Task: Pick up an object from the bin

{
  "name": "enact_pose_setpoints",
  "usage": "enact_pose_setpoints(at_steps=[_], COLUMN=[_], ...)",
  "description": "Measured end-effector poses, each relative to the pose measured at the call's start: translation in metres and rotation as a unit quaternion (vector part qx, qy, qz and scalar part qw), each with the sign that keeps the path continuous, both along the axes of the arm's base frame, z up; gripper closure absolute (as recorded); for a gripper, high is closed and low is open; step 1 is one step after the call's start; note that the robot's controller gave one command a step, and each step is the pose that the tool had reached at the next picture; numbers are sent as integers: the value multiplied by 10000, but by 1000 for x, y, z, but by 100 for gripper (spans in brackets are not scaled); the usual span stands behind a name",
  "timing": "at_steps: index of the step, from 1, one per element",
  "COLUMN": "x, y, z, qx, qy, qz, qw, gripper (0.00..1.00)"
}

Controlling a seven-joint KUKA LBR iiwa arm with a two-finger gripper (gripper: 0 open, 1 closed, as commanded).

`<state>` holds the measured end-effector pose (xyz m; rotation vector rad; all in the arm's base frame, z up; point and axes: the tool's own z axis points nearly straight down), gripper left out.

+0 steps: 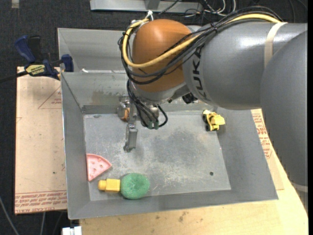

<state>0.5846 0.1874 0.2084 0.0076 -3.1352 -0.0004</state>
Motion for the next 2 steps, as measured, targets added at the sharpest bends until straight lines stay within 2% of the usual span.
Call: enact_pose_setpoints(at_steps=[1,2], x=[1,-19], y=[-1,-11], z=[5,-14], qx=[6,22], qy=[-36,-91], qz=[-17,392], qw=[10000,9992], gripper=[0,0])
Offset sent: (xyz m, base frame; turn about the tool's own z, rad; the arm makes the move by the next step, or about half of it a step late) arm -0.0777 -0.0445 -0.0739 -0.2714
